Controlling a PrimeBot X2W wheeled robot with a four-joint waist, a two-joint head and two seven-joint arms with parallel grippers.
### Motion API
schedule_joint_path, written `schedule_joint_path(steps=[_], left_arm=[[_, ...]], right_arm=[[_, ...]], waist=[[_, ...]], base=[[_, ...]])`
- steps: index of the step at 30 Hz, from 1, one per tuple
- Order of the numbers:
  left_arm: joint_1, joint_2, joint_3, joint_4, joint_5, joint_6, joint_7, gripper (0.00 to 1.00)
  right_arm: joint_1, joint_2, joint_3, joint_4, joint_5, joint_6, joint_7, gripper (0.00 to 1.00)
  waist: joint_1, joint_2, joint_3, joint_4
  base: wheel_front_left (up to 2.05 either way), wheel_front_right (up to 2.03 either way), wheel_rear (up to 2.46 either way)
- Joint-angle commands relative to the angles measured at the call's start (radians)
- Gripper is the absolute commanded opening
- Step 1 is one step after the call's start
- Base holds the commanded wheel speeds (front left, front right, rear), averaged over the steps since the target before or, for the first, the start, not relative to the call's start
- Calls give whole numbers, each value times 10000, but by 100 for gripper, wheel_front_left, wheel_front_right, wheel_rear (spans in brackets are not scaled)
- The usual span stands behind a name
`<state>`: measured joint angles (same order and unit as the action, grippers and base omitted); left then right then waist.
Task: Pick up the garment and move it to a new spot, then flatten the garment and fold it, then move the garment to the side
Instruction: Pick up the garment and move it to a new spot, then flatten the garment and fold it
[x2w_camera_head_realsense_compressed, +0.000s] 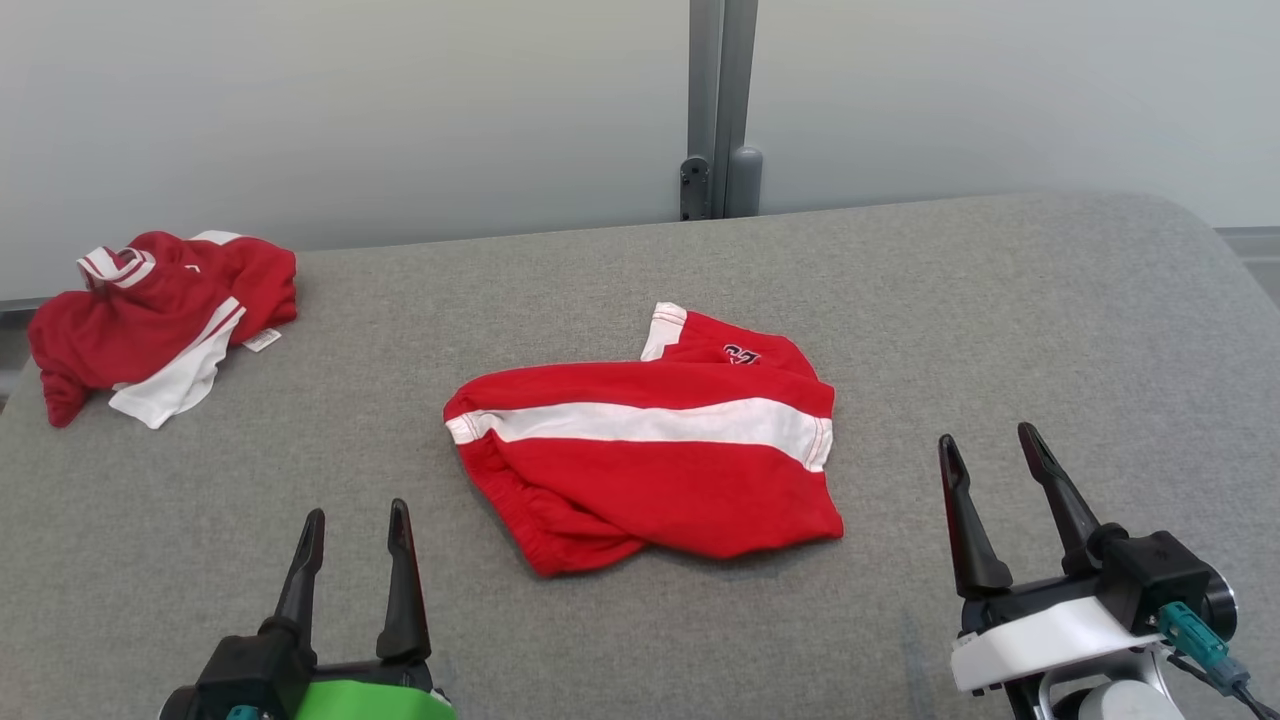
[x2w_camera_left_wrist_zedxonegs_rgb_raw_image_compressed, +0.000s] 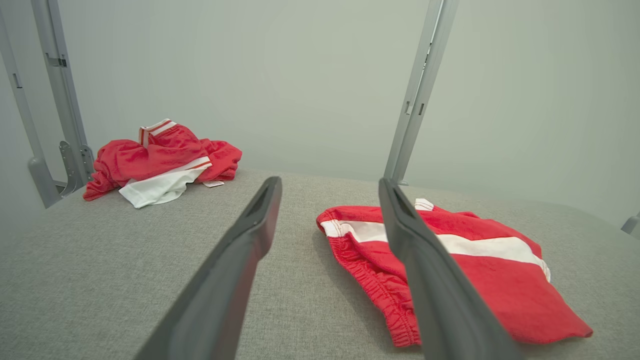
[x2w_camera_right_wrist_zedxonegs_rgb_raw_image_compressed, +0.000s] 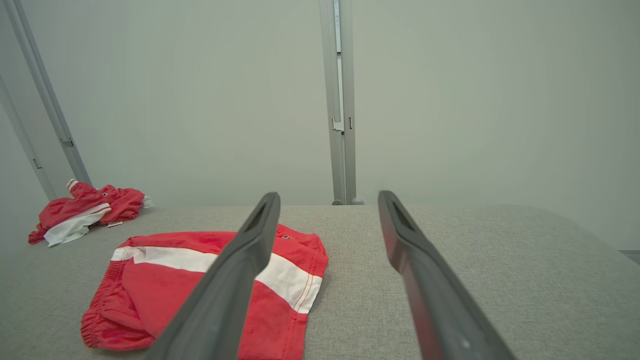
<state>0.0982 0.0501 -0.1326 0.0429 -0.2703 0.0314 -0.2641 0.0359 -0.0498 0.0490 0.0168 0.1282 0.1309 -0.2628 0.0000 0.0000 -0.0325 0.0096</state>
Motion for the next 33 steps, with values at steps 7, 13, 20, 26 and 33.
schedule_joint_path(steps=[7, 13, 20, 26, 33], left_arm=[[136, 7, -13, 155, 114, 76, -5, 100], [62, 7, -48, 321, 92, 60, -5, 100], [-31, 7, -40, 403, 87, 81, -5, 100], [-91, 8, -167, 660, -10, 89, -5, 100], [-1417, 12, -713, 2413, -592, -226, 552, 100]], right_arm=[[59, -10, 66, 136, 100, -3, -31, 100], [20, -10, 6, 198, 132, -3, -31, 100], [-18, -10, -31, 253, 133, -3, -31, 100], [-50, -12, -82, 284, 157, -1, -31, 100], [-179, -10, -4, 315, 95, -3, -31, 100]], waist=[[0, 0, 6, -24], [0, 0, 33, 3], [0, 0, 55, 71], [0, 0, 111, 130], [0, 0, 409, 122]], base=[[0, 0, 0], [0, 0, 0], [0, 0, 0], [0, 0, 0], [0, 0, 0]])
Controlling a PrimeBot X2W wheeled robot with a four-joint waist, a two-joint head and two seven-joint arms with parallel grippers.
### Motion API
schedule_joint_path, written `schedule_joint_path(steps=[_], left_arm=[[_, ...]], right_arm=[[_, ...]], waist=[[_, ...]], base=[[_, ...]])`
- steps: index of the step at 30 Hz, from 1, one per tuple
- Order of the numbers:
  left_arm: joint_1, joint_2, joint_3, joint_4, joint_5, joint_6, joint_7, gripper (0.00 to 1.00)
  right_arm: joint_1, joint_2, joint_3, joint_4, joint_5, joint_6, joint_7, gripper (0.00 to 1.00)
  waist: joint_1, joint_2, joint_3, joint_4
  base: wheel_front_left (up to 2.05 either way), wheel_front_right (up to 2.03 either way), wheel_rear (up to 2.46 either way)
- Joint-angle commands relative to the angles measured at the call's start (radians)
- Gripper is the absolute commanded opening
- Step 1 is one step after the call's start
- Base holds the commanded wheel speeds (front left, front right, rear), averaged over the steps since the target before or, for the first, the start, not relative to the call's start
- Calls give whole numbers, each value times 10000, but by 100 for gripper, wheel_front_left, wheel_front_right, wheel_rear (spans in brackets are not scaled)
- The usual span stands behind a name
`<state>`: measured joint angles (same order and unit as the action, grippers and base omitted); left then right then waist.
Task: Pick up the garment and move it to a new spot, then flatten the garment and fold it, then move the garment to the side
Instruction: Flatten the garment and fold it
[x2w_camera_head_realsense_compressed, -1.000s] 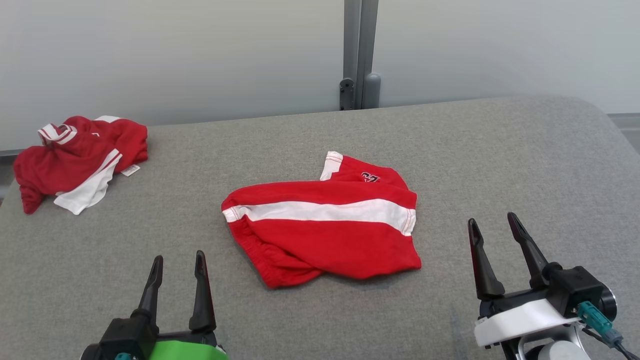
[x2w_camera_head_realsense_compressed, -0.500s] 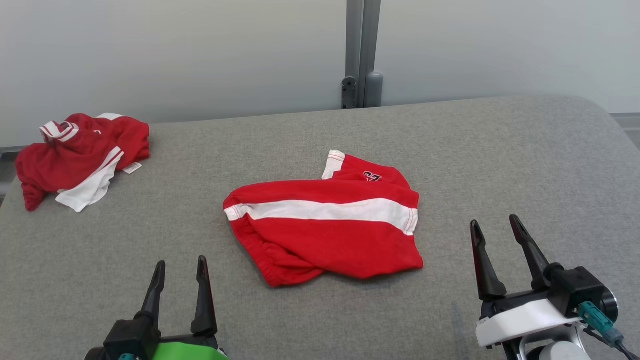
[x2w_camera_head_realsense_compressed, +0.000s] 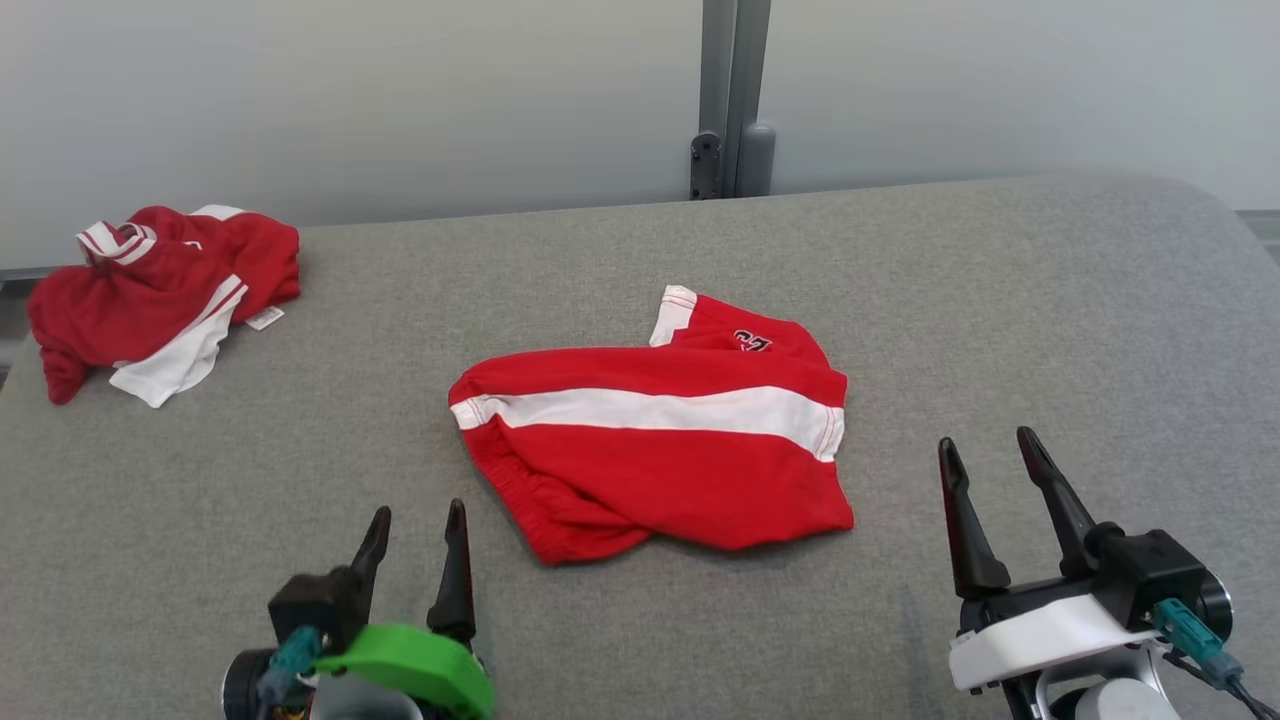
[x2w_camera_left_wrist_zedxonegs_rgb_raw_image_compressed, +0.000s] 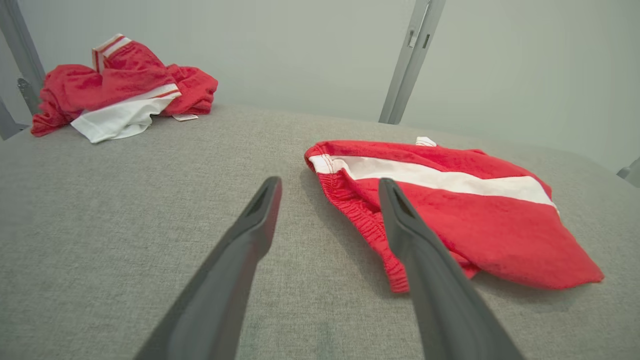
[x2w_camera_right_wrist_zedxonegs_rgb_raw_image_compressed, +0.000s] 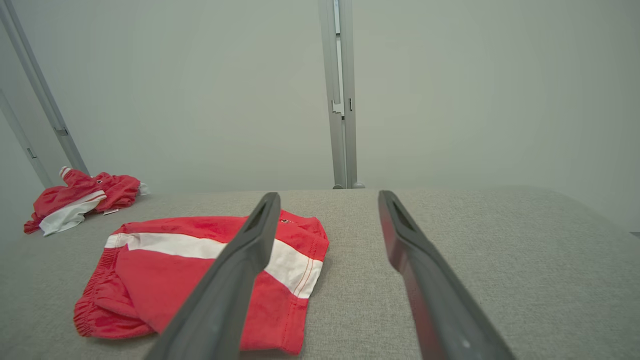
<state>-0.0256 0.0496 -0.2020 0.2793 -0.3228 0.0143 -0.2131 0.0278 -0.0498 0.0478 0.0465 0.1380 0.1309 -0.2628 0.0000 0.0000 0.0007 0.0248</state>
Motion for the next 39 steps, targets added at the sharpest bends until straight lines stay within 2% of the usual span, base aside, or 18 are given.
schedule_joint_path(steps=[1, 6, 13, 18, 30, 31, 32, 33, 35, 36, 37, 39], left_arm=[[-496, 17, -53, 273, -302, -62, 270, 100], [-2029, 18, -101, 1348, -1473, -120, 1671, 100], [-3625, 22, 305, 2640, -2475, 270, 2788, 100], [-4386, 94, 519, 3356, -2755, 310, 2971, 100], [-5047, 88, 692, 4182, -3268, -56, 2726, 100], [-5087, 81, 708, 4195, -3350, -83, 2711, 89], [-5111, 75, 724, 4200, -3424, -128, 2668, 64], [-5121, 67, 714, 4211, -3430, -137, 2643, 47], [-5142, 58, 665, 4224, -3484, -158, 2634, 22], [-5155, 55, 639, 4226, -3496, -178, 2634, 4], [-5167, 53, 611, 4235, -3515, -206, 2647, 0], [-5173, 49, 555, 4272, -3572, -224, 2735, 0]], right_arm=[[-157, -10, 59, 5, -9, -3, -31, 100], [-437, -13, 158, -43, -30, -3, -31, 100], [-811, -12, 158, -82, 5, -3, -31, 100], [-1047, -12, 147, -99, 87, -3, -31, 100], [-1181, -12, 25, -83, 140, -3, -31, 100], [-1185, -12, 13, -83, 144, -3, -31, 100], [-1188, -12, 0, -85, 149, -3, -31, 100], [-1190, -12, -5, -88, 154, -3, -31, 100], [-1196, -12, -9, -100, 167, -3, -31, 100], [-1194, -12, -10, -107, 168, -3, -31, 100], [-1190, -12, -8, -114, 165, -3, -31, 100], [-1199, -12, -7, -104, 171, -3, -31, 100]], waist=[[0, 0, 180, -71], [0, 0, 753, -300], [0, 0, 1477, -594], [0, 0, 1878, -794], [0, 0, 2118, -918], [0, 0, 2113, -910], [0, 0, 2107, -902], [0, 0, 2103, -894], [0, 0, 2102, -879], [0, 0, 2103, -871], [0, 0, 2104, -863], [0, 0, 2114, -848]], base=[[0, 0, 0], [0, 0, 0], [0, 0, 0], [0, 0, 0], [0, 0, 0], [0, 0, 0], [0, 0, 0], [0, 0, 0], [0, 0, 0], [0, 0, 0], [0, 0, 0], [0, 0, 0]])
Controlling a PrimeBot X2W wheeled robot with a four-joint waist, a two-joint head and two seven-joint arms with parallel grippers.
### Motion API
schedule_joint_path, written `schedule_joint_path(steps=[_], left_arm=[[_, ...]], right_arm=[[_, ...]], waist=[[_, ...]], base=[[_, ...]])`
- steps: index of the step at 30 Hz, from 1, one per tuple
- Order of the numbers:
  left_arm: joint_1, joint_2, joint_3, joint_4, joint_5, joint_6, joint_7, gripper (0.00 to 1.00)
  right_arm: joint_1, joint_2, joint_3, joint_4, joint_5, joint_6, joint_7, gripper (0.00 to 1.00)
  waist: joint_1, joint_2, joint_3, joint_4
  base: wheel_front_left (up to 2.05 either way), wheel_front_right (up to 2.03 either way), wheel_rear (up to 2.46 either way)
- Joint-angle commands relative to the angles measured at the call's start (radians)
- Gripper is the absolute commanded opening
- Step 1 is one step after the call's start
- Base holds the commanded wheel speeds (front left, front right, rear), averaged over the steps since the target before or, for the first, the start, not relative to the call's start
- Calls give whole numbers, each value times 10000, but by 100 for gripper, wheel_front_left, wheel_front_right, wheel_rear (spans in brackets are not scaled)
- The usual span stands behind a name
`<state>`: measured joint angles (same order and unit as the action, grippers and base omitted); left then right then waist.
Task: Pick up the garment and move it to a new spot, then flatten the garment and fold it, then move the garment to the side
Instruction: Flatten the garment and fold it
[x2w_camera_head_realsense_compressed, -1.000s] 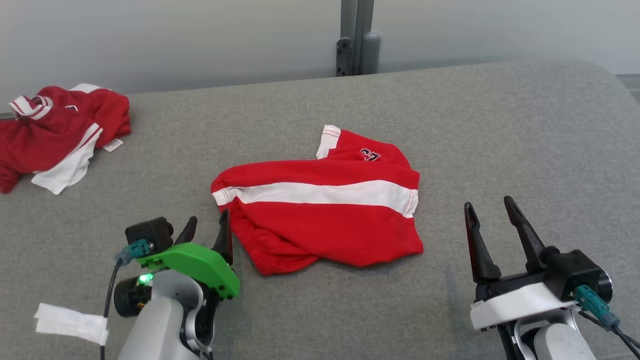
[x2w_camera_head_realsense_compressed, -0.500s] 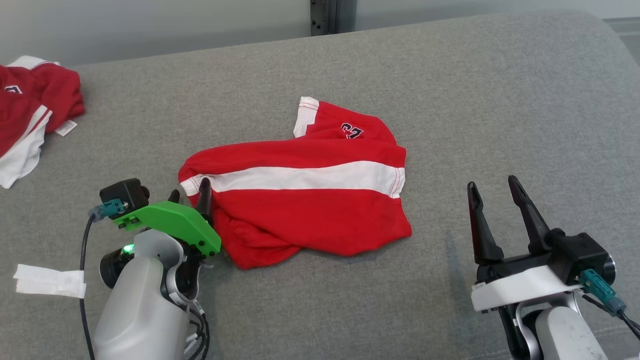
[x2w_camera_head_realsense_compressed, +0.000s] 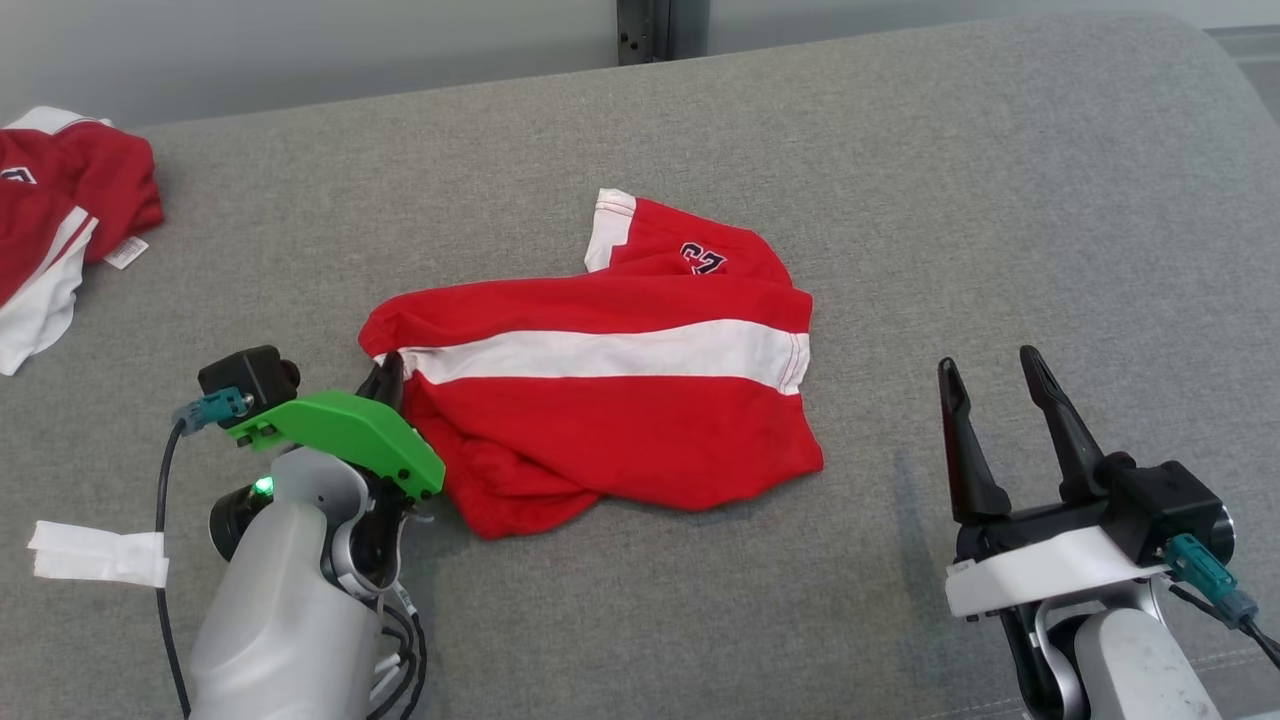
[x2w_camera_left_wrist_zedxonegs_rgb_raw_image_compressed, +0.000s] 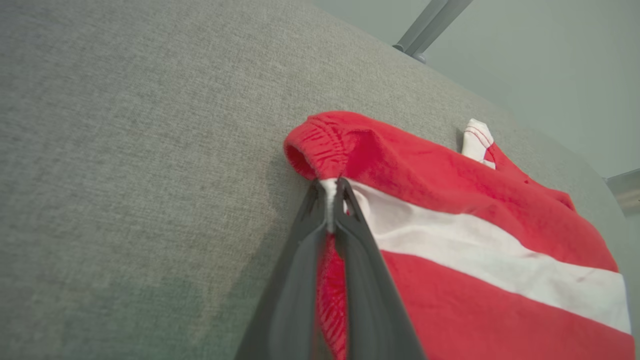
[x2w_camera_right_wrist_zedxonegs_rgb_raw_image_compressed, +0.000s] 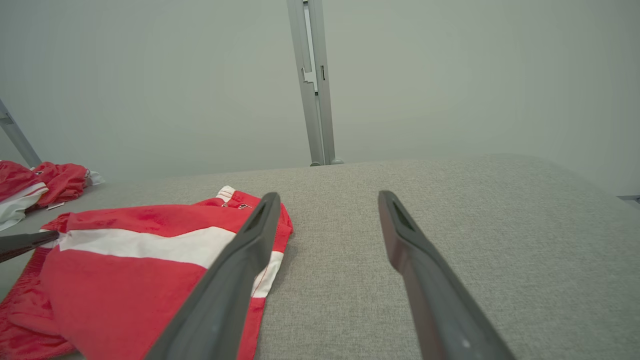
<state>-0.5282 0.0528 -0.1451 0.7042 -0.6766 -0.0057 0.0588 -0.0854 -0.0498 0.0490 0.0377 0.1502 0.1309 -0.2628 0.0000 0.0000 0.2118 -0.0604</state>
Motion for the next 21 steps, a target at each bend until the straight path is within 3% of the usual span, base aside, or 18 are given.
schedule_joint_path(steps=[1, 9, 21], left_arm=[[-144, 17, -34, 25, -57, -40, 46, 0], [-136, 73, -209, -160, 3, -128, -112, 0], [433, 89, -378, -663, -3, -165, -421, 0]], right_arm=[[-78, -12, -24, -3, 38, -3, -31, 100], [-410, -15, -37, 565, 270, -3, -31, 100], [-2498, -254, 1433, 4100, 3026, -1, 505, 100]], waist=[[0, 0, 10, 13], [0, 0, 95, 160], [0, 0, 154, 723]], base=[[0, 0, 0], [0, 0, 0], [0, 0, 0]])
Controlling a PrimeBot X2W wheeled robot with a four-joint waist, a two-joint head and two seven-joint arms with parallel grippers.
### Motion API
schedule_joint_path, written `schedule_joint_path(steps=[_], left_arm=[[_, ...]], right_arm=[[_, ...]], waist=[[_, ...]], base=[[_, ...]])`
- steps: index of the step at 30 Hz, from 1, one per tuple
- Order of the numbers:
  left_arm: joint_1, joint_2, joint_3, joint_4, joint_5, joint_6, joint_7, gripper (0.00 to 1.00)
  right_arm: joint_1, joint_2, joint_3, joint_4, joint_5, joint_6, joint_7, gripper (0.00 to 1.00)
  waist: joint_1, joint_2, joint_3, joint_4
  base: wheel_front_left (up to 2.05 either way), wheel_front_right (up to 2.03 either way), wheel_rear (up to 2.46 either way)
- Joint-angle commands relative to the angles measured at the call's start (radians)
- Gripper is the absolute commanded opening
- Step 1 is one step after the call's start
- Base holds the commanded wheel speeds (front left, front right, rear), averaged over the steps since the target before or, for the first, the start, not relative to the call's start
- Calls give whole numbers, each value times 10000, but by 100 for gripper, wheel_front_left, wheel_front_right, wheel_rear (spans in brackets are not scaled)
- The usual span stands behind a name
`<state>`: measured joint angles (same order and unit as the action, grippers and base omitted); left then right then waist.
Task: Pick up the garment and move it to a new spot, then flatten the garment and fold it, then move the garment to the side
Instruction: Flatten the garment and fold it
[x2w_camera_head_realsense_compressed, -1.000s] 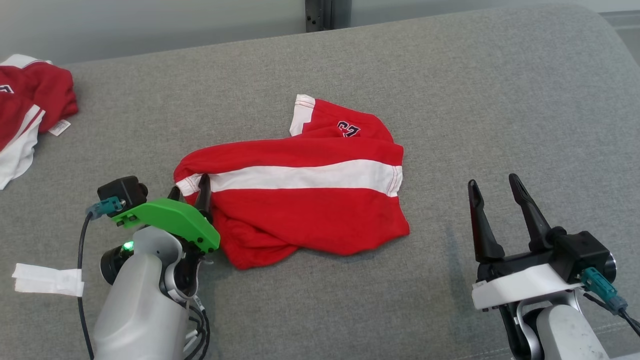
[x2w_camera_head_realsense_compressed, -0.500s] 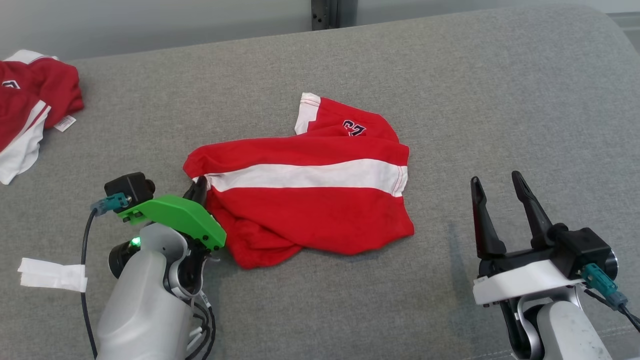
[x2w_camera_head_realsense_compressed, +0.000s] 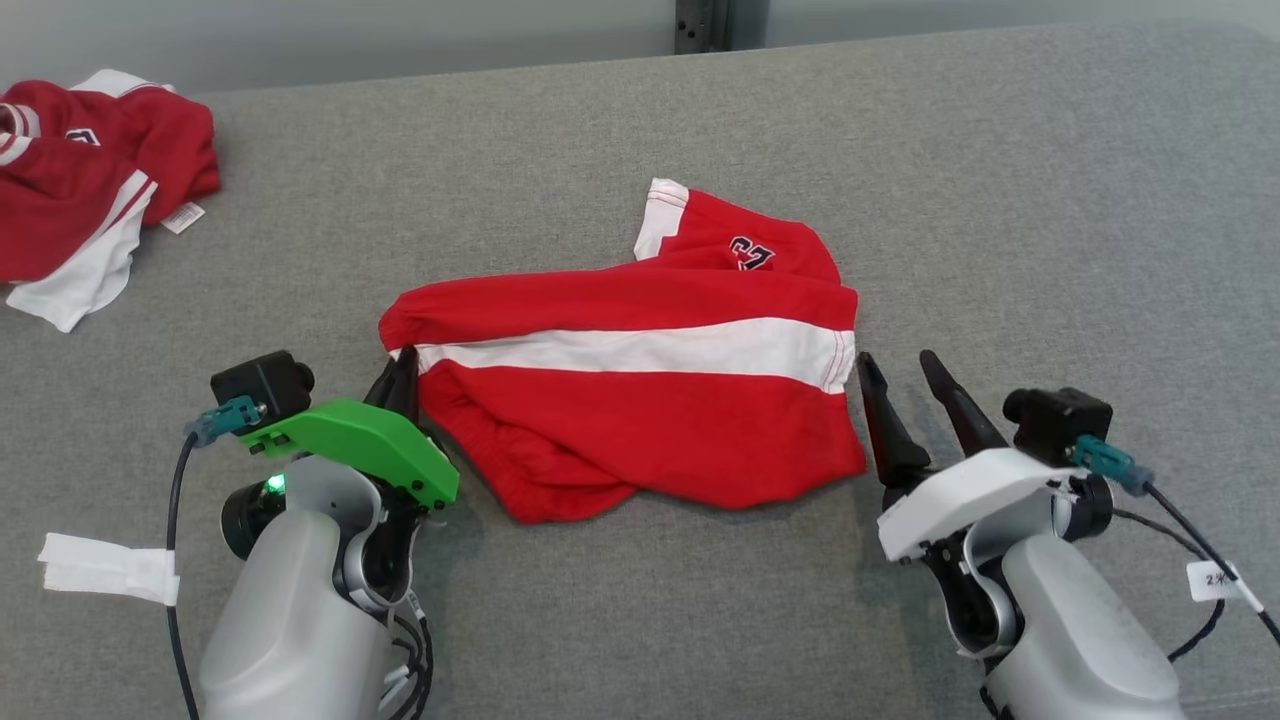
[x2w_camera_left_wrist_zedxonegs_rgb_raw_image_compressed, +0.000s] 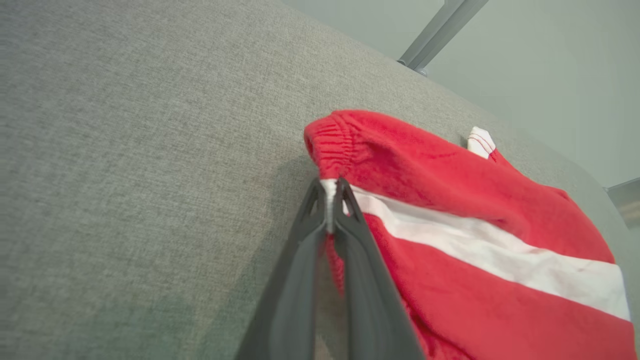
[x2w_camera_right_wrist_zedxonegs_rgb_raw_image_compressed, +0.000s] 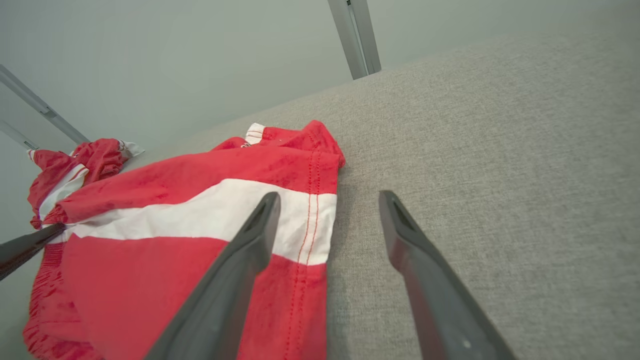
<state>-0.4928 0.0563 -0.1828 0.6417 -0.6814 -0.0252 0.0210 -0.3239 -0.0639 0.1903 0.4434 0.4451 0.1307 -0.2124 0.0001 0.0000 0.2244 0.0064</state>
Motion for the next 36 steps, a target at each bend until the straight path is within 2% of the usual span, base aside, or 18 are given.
schedule_joint_path(steps=[1, 11, 21, 29, 35, 36], left_arm=[[105, 48, -29, -63, 42, 44, -54, 0], [84, 6, -319, -247, -64, 122, -35, 0], [-22, -16, -547, -387, -149, 176, -56, 0], [-65, -22, -611, -435, -245, 228, -121, 0], [-74, -15, -634, -383, -306, 206, -158, 0], [-77, -16, -640, -381, -312, 209, -154, 0]], right_arm=[[-315, -215, 180, 221, 388, 0, 97, 100], [-1680, -1201, 1985, 1392, 3428, 0, 802, 100], [-2300, -2419, 3897, 1021, 6191, 0, 1046, 100], [-2716, -3344, 5332, 172, 7478, 0, 520, 100], [-2942, -3879, 6223, -195, 8000, 0, 27, 100], [-2968, -3933, 6334, -240, 8055, 0, -47, 94]], waist=[[-1, 0, 51, 82], [-1, 0, 304, 344], [-1, 0, 561, 612], [-1, 0, 669, 631], [-1, 0, 653, 548], [-1, 0, 646, 537]], base=[[0, 0, 0], [0, 0, 0], [0, 0, 0], [0, 0, 0], [0, 0, 0], [0, 0, 0]])
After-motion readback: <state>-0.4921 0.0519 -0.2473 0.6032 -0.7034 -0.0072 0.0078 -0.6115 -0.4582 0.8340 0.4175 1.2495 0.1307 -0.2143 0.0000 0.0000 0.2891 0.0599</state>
